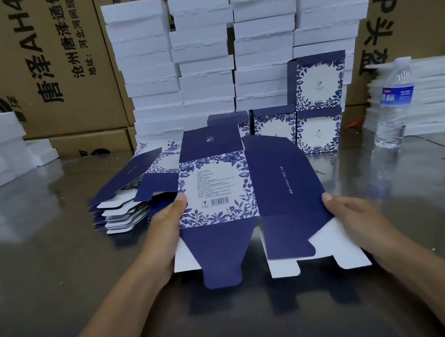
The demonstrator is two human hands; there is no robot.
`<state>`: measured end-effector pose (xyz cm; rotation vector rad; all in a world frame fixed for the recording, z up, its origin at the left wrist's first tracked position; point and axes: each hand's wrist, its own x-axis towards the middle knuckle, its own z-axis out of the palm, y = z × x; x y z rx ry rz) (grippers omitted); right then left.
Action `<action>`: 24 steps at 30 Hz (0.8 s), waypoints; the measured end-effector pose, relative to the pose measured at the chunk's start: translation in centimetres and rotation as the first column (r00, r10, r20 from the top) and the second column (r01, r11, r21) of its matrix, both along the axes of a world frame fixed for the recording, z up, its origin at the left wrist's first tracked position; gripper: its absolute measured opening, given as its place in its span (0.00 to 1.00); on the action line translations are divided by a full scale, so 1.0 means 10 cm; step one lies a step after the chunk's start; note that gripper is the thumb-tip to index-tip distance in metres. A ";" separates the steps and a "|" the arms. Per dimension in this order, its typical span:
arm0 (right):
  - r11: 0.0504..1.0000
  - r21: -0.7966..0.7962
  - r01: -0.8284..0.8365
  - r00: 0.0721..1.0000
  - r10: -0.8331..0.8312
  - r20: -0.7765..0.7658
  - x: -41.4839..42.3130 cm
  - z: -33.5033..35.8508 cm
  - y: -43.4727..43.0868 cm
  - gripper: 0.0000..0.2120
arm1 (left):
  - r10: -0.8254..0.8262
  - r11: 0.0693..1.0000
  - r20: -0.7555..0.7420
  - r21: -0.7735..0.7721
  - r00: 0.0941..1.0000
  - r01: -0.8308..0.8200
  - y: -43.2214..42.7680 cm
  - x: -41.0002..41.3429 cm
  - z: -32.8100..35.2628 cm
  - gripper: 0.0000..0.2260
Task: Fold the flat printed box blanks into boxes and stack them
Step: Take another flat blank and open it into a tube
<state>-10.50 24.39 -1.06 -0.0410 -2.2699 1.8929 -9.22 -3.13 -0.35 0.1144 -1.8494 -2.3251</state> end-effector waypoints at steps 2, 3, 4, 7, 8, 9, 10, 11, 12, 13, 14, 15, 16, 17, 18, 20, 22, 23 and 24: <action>0.997 0.072 0.001 1.000 -0.001 -0.002 0.00 -0.01 0.01 0.22 | 0.034 0.999 0.034 0.004 0.999 -0.034 0.02 -0.03 0.05 0.13; 0.996 0.084 0.003 1.000 -0.003 -0.004 0.00 -0.02 0.01 0.22 | 0.048 0.999 0.068 -0.004 0.997 -0.048 0.03 -0.02 0.09 0.14; 0.995 0.094 0.010 1.000 -0.009 -0.011 -0.01 -0.03 0.01 0.23 | 0.056 0.998 0.102 0.002 0.993 -0.057 0.03 -0.02 0.11 0.16; 0.995 0.095 0.038 0.999 -0.035 -0.031 0.00 -0.02 0.01 0.24 | -0.077 0.996 0.088 0.053 0.993 0.073 0.04 -0.04 0.06 0.19; 0.995 0.091 0.042 0.999 -0.039 -0.034 -0.01 -0.02 0.02 0.25 | -0.101 0.994 0.060 0.038 0.993 0.099 0.04 -0.02 0.03 0.20; 0.995 0.086 0.045 0.998 -0.042 -0.037 -0.01 -0.02 0.03 0.25 | -0.114 0.993 0.032 0.017 0.993 0.113 0.02 -0.02 0.00 0.19; 0.996 0.081 0.049 0.998 -0.045 -0.043 -0.01 -0.02 0.03 0.25 | -0.114 0.993 0.009 -0.013 0.993 0.114 0.01 -0.02 -0.04 0.17; 0.996 0.070 0.050 0.998 -0.047 -0.049 -0.02 -0.03 0.03 0.25 | -0.105 0.994 0.000 -0.038 0.994 0.105 0.02 -0.04 -0.04 0.15; 0.997 0.053 0.053 0.997 -0.050 -0.050 -0.02 -0.03 0.03 0.25 | -0.093 0.995 -0.007 -0.049 0.996 0.092 0.03 -0.03 -0.05 0.13; 0.998 0.031 0.052 0.998 -0.050 -0.043 -0.03 -0.05 0.03 0.25 | -0.087 0.995 -0.012 -0.046 0.996 0.087 0.03 -0.03 -0.04 0.12; 0.999 0.011 0.050 0.998 -0.049 -0.035 -0.03 -0.05 0.03 0.24 | -0.083 0.996 -0.012 -0.037 0.997 0.082 0.02 -0.03 -0.03 0.12; 0.999 -0.008 0.045 0.999 -0.045 -0.026 -0.02 -0.04 0.02 0.23 | -0.081 0.996 -0.007 -0.028 0.997 0.081 0.01 -0.03 -0.04 0.11; 0.999 -0.021 0.043 0.999 -0.043 -0.014 -0.01 -0.03 0.02 0.22 | -0.081 0.997 -0.002 -0.019 0.997 0.081 0.00 -0.03 -0.04 0.11; 0.999 -0.021 0.042 0.999 -0.042 0.000 0.00 -0.03 0.01 0.22 | -0.075 0.997 0.003 -0.008 0.997 0.075 0.00 -0.02 -0.03 0.11; 0.999 -0.007 0.033 0.999 -0.033 0.010 0.01 -0.02 0.01 0.24 | -0.061 0.998 0.009 -0.002 0.998 0.061 -0.01 -0.02 -0.02 0.11; 0.999 0.045 -0.003 1.000 0.003 0.017 0.02 -0.01 0.00 0.27 | -0.031 1.000 0.028 0.002 0.999 0.031 -0.02 -0.03 -0.02 0.11; 0.997 0.078 -0.002 1.000 0.000 0.024 0.02 -0.02 0.00 0.27 | -0.011 1.000 0.060 0.001 0.998 0.011 -0.01 -0.03 -0.01 0.12; 0.996 0.088 0.000 1.000 -0.002 0.026 0.02 -0.02 0.01 0.27 | -0.004 1.000 0.071 0.008 0.997 0.004 0.00 -0.03 -0.01 0.13; 0.996 0.091 0.004 1.000 -0.006 0.027 0.01 -0.01 0.01 0.27 | 0.002 1.000 0.074 0.017 0.997 -0.003 0.01 -0.03 0.00 0.15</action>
